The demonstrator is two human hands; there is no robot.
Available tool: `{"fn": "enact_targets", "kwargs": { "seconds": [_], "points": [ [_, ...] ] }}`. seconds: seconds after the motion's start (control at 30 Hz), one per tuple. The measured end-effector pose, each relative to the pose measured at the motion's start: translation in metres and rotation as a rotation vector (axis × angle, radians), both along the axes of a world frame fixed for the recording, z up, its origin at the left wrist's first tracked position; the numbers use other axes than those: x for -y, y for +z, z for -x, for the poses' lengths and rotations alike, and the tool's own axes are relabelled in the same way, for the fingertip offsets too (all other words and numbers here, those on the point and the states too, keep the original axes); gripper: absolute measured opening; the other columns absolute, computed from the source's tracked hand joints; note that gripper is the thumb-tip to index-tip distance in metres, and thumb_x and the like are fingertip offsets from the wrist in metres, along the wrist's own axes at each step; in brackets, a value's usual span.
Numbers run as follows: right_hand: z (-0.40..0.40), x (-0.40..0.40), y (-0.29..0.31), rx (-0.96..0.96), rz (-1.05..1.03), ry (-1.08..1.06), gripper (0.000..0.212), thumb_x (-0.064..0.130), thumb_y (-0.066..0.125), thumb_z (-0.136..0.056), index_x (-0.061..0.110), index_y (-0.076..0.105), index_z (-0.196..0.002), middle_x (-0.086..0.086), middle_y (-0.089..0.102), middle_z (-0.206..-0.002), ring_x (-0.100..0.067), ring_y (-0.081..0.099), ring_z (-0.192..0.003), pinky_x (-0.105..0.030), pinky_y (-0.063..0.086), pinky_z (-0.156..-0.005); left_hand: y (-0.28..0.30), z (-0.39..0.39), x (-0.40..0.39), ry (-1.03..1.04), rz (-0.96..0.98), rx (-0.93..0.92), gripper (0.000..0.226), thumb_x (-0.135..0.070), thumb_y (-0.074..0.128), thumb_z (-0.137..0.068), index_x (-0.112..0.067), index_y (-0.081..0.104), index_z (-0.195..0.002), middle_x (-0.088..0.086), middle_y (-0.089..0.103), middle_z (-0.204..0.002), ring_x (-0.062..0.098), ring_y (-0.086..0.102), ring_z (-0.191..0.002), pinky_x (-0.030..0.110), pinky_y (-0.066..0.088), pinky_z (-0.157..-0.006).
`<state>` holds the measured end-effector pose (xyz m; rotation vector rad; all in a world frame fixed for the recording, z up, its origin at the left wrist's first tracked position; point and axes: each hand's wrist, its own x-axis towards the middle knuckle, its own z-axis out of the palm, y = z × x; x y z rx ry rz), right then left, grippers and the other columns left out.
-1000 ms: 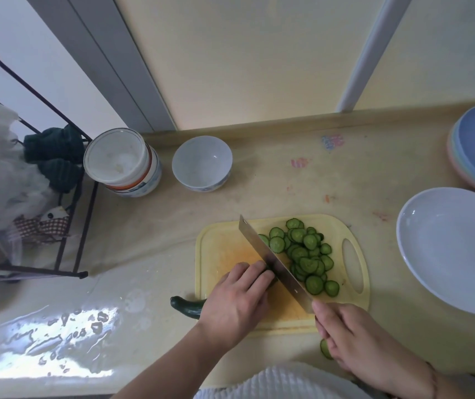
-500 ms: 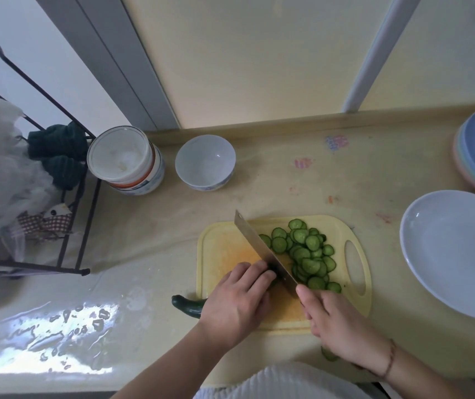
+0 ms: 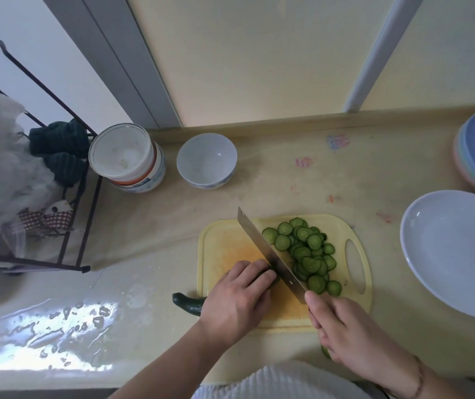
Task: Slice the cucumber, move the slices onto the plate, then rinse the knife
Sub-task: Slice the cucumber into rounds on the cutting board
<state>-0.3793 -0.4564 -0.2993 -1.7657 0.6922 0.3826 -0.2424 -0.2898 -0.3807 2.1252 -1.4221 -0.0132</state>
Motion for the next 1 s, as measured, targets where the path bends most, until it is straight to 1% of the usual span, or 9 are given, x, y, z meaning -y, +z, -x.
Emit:
{"fn": "enact_targets", "kwargs": {
  "seconds": [0.07, 0.17, 0.23, 0.43, 0.57, 0.77, 0.9, 1.0],
  "points": [
    [0.004, -0.001, 0.002, -0.013, -0.008, -0.015, 0.071, 0.079, 0.033, -0.078, 0.009, 0.045, -0.066, 0.005, 0.037, -0.050, -0.011, 0.034, -0.047, -0.027, 0.029, -0.049, 0.000, 0.000, 0.000, -0.003, 0.000, -0.002, 0.027, -0.011, 0.069, -0.089, -0.013, 0.066, -0.115, 0.000, 0.061, -0.122, 0.025, 0.060, -0.097, 0.037, 0.055, -0.079],
    [0.007, -0.002, 0.009, -0.046, -0.002, -0.006, 0.063, 0.075, 0.031, -0.079, 0.015, 0.045, -0.065, 0.005, 0.037, -0.047, -0.008, 0.033, -0.044, -0.027, 0.030, -0.051, 0.000, 0.000, 0.000, -0.008, -0.001, -0.007, 0.025, -0.012, 0.067, -0.090, -0.013, 0.066, -0.116, 0.000, 0.061, -0.122, 0.026, 0.060, -0.098, 0.038, 0.055, -0.079],
    [0.009, -0.003, 0.012, -0.054, 0.023, 0.005, 0.060, 0.073, 0.030, -0.078, 0.016, 0.046, -0.066, 0.004, 0.039, -0.048, -0.007, 0.035, -0.043, -0.027, 0.031, -0.052, -0.001, 0.000, 0.000, -0.012, 0.001, -0.011, 0.024, -0.013, 0.066, -0.092, -0.014, 0.065, -0.116, 0.000, 0.061, -0.122, 0.026, 0.061, -0.098, 0.038, 0.055, -0.080],
    [0.009, -0.004, 0.015, -0.050, 0.085, 0.018, 0.065, 0.072, 0.028, -0.079, 0.010, 0.046, -0.067, 0.003, 0.041, -0.048, -0.007, 0.036, -0.043, -0.027, 0.034, -0.053, -0.001, 0.000, 0.000, -0.002, 0.010, -0.017, 0.023, -0.011, 0.067, -0.091, -0.013, 0.066, -0.114, 0.000, 0.062, -0.121, 0.026, 0.061, -0.098, 0.038, 0.055, -0.079],
    [0.008, -0.004, 0.015, -0.044, 0.098, 0.035, 0.066, 0.069, 0.028, -0.082, 0.006, 0.044, -0.068, 0.004, 0.038, -0.049, -0.008, 0.034, -0.045, -0.028, 0.032, -0.053, 0.000, 0.001, 0.000, 0.004, 0.005, -0.007, 0.024, -0.012, 0.067, -0.091, -0.014, 0.067, -0.114, 0.000, 0.062, -0.121, 0.026, 0.061, -0.098, 0.038, 0.055, -0.078],
    [0.009, -0.001, 0.014, -0.061, 0.047, 0.031, 0.059, 0.070, 0.030, -0.082, 0.016, 0.045, -0.066, 0.005, 0.035, -0.048, -0.006, 0.033, -0.044, -0.028, 0.030, -0.052, 0.001, 0.001, 0.001, 0.002, 0.006, 0.004, 0.025, -0.011, 0.067, -0.090, -0.014, 0.067, -0.115, 0.001, 0.061, -0.121, 0.026, 0.060, -0.098, 0.038, 0.055, -0.078],
    [0.007, 0.002, 0.014, -0.078, 0.010, 0.033, 0.057, 0.069, 0.031, -0.083, 0.018, 0.045, -0.066, 0.005, 0.035, -0.048, -0.008, 0.033, -0.043, -0.027, 0.030, -0.051, 0.000, 0.000, 0.000, -0.001, 0.000, 0.000, 0.025, -0.012, 0.066, -0.091, -0.014, 0.066, -0.116, 0.001, 0.061, -0.122, 0.025, 0.060, -0.099, 0.038, 0.055, -0.080],
    [0.004, 0.001, 0.012, -0.074, 0.021, 0.050, 0.057, 0.069, 0.029, -0.083, 0.017, 0.045, -0.065, 0.005, 0.035, -0.047, -0.006, 0.033, -0.043, -0.024, 0.029, -0.050, 0.000, 0.000, 0.000, -0.005, 0.002, -0.004, 0.025, -0.012, 0.067, -0.091, -0.013, 0.066, -0.116, 0.001, 0.061, -0.122, 0.026, 0.060, -0.100, 0.037, 0.055, -0.081]
  ]
}}
